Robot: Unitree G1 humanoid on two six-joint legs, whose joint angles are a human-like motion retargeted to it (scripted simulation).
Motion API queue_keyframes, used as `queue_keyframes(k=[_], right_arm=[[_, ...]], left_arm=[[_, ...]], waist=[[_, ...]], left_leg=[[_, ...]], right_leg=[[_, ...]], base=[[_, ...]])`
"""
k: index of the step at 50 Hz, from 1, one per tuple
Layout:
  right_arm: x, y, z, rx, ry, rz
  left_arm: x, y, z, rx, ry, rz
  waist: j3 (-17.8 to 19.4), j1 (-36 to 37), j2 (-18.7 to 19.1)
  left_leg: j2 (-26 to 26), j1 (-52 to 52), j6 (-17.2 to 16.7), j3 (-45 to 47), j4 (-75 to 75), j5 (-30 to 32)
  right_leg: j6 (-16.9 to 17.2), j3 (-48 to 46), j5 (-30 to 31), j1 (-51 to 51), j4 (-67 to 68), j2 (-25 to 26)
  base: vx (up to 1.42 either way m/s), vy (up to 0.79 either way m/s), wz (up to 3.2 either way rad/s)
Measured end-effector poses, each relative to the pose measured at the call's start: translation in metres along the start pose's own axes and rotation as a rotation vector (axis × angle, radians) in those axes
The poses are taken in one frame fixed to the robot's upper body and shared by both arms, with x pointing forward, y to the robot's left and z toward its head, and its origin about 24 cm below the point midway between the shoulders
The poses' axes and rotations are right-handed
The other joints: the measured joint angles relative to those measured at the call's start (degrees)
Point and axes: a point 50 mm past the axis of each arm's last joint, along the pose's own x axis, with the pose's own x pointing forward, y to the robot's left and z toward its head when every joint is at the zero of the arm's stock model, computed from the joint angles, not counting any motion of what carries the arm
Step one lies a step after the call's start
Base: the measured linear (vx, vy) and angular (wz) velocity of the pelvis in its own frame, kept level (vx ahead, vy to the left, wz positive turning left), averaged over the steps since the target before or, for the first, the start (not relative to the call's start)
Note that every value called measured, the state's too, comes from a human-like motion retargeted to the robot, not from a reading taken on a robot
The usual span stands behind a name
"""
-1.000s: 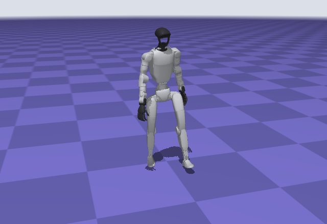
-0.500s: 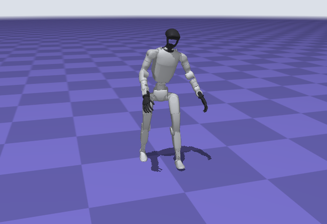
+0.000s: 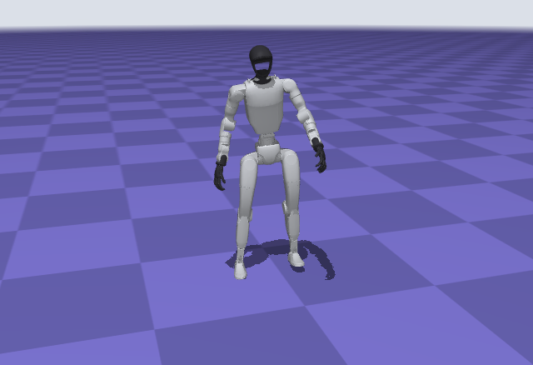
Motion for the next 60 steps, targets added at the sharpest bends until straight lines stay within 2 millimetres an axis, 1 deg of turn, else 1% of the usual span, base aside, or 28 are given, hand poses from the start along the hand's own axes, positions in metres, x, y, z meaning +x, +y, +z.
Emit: queue_keyframes(k=[3, 6, 8, 10, 13, 16, 18, 20, 22, 25, 28, 30, 32, 35, 37, 40, 44, 47, 50, 55, 60], right_arm=[[0.004, 0.0, -0.001, 0.027, 0.039, -0.022], [0.008, 0.0, 0.005, 0.015, 0.066, -0.05], [0.012, 0.002, 0.011, -0.017, 0.074, -0.063], [0.015, 0.003, 0.021, -0.063, 0.068, -0.069], [0.019, 0.005, 0.039, -0.143, 0.028, -0.069], [0.021, 0.005, 0.063, -0.208, -0.043, -0.069], [0.022, 0.004, 0.08, -0.235, -0.101, -0.072], [0.022, 0.001, 0.097, -0.247, -0.16, -0.077], [0.022, -0.001, 0.114, -0.245, -0.214, -0.082], [0.02, -0.003, 0.135, -0.236, -0.28, -0.083], [0.018, 0.0, 0.15, -0.239, -0.323, -0.069], [0.016, 0.005, 0.157, -0.252, -0.346, -0.049], [0.014, 0.012, 0.161, -0.272, -0.369, -0.023], [0.011, 0.022, 0.165, -0.3, -0.406, 0.017], [0.008, 0.026, 0.165, -0.306, -0.431, 0.034], [0.005, 0.029, 0.162, -0.291, -0.462, 0.04], [0.003, 0.026, 0.15, -0.238, -0.471, 0.019], [0.003, 0.024, 0.136, -0.203, -0.449, 0.005], [0.004, 0.022, 0.119, -0.184, -0.409, 0.004], [0.005, 0.021, 0.09, -0.194, -0.327, 0.021], [0.006, 0.019, 0.064, -0.229, -0.236, 0.034]], left_arm=[[-0.021, -0.013, -0.05, -0.001, 0.145, -0.056], [-0.053, -0.019, -0.108, -0.025, 0.337, -0.052], [-0.081, -0.021, -0.146, -0.053, 0.484, -0.021], [-0.114, -0.021, -0.182, -0.087, 0.639, 0.026], [-0.166, -0.021, -0.224, -0.141, 0.865, 0.101], [-0.216, -0.025, -0.251, -0.196, 1.054, 0.151], [-0.243, -0.03, -0.263, -0.232, 1.147, 0.163], [-0.265, -0.036, -0.27, -0.269, 1.212, 0.158], [-0.279, -0.043, -0.273, -0.303, 1.244, 0.14], [-0.289, -0.051, -0.275, -0.347, 1.253, 0.108], [-0.287, -0.053, -0.274, -0.374, 1.226, 0.085], [-0.281, -0.051, -0.272, -0.383, 1.197, 0.078], [-0.27, -0.044, -0.27, -0.381, 1.161, 0.079], [-0.248, -0.027, -0.263, -0.353, 1.099, 0.092], [-0.229, -0.012, -0.256, -0.312, 1.049, 0.113], [-0.196, 0.012, -0.24, -0.235, 0.951, 0.163], [-0.147, 0.04, -0.206, -0.15, 0.772, 0.251], [-0.11, 0.058, -0.172, -0.114, 0.618, 0.303], [-0.079, 0.073, -0.134, -0.07, 0.478, 0.321], [-0.04, 0.092, -0.074, 0.048, 0.314, 0.323], [-0.015, 0.1, -0.022, 0.121, 0.194, 0.338]], waist=[[0.03, -0.12, 0.85], [0.48, 0.27, 1.1], [0.95, 0.88, 0.96], [1.54, 1.75, 0.63], [2.59, 3.37, -0.04], [3.8, 5.02, -0.79], [4.64, 6.04, -1.3], [5.47, 6.97, -1.83], [6.21, 7.86, -2.45], [6.98, 9.29, -3.76], [6.99, 10.98, -5.96], [6.62, 12.18, -7.95], [6.0, 13.3, -10.3], [4.93, 14.61, -13.76], [4.27, 15.07, -15.45], [3.44, 15.1, -16.65], [2.48, 13.66, -15.6], [1.67, 11.62, -14.09], [0.86, 9.04, -12.66], [0.03, 4.85, -10.79], [0.14, 1.62, -8.91]], left_leg=[[-1.0, -0.53, 0.81, -0.69, 0.21, 0.53], [-1.41, -1.43, 1.67, 0.13, -0.49, 1.18], [-1.35, -2.28, 2.07, 1.34, -1.4, 1.76], [-1.02, -3.32, 2.19, 2.78, -2.49, 2.56], [-0.12, -5.11, 1.88, 4.73, -4.02, 4.3], [1.03, -7.09, 1.26, 6.22, -4.65, 5.99], [1.86, -8.34, 0.79, 7.11, -4.72, 6.83], [2.71, -9.37, 0.32, 8.04, -4.77, 7.43], [3.56, -10.12, -0.13, 9.06, -4.78, 7.83], [4.77, -10.83, -0.69, 10.53, -4.78, 8.69], [5.7, -11.14, -0.95, 11.61, -4.78, 10.3], [6.06, -11.24, -0.89, 12.14, -4.78, 11.37], [6.13, -11.29, -0.58, 12.54, -4.78, 11.89], [5.93, -11.23, 0.15, 12.98, -4.78, 11.36], [5.72, -10.95, 0.68, 13.04, -4.78, 10.28], [5.47, -10.05, 1.27, 12.66, -4.78, 8.53], [5.39, -7.9, 1.38, 11.11, -4.71, 6.68], [5.21, -6.11, 1.07, 9.47, -4.61, 5.59], [4.75, -4.4, 0.6, 7.72, -4.5, 4.61], [3.75, -1.99, -0.34, 5.33, -3.55, 2.68], [3.01, -0.15, -1.04, 3.72, -1.67, 0.34]], right_leg=[[0.25, -0.68, -0.85, 0.73, 0.13, -0.94], [0.26, -0.54, -1.48, 1.28, 0.31, -1.3], [0.34, -0.09, -1.9, 1.64, 0.43, -1.27], [0.51, 0.5, -2.33, 2.07, 0.54, -1.07], [0.88, 1.52, -3.1, 2.96, 0.66, -0.59], [1.2, 2.49, -4.01, 4.09, 0.78, -0.15], [1.36, 3.07, -4.68, 4.93, 0.85, 0.09], [1.49, 3.6, -5.41, 5.81, 0.88, 0.29], [1.57, 4.13, -6.19, 6.67, 0.84, 0.47], [1.65, 5.04, -7.33, 7.71, 0.67, 0.71], [1.74, 6.19, -8.19, 8.07, 0.49, 0.83], [1.9, 7.02, -8.53, 7.92, 0.41, 0.78], [2.19, 7.83, -8.57, 7.5, 0.41, 0.55], [2.48, 8.85, -7.97, 6.79, 0.59, 0.08], [2.3, 9.35, -6.78, 6.54, 0.93, -0.12], [1.7, 10.04, -4.63, 6.57, 1.9, 0.14], [0.88, 11.04, -3.91, 6.76, 3.58, 2.03], [0.3, 11.84, -3.98, 6.23, 4.19, 3.65], [-0.12, 12.87, -3.99, 5.03, 3.85, 4.84], [0.15, 12.48, -2.84, 2.19, 2.01, 5.15], [0.58, 9.51, -0.65, -0.55, -0.19, 4.55]], base=[[0.14, -0.13, 0.24], [0.14, -0.12, -0.02], [0.14, -0.1, -0.23], [0.15, -0.08, -0.33], [0.17, -0.05, -0.39], [0.19, -0.01, -0.38], [0.21, 0.03, -0.34], [0.23, 0.05, -0.32], [0.25, 0.08, -0.33], [0.27, 0.11, -0.36], [0.29, 0.15, -0.42], [0.31, 0.17, -0.44], [0.31, 0.19, -0.41], [0.31, 0.21, -0.3], [0.3, 0.23, -0.14], [0.29, 0.23, 0.05], [0.27, 0.22, 0.32], [0.25, 0.18, 0.52], [0.23, 0.14, 0.57], [0.21, 0.1, 0.46], [0.18, 0.04, 0.3]])
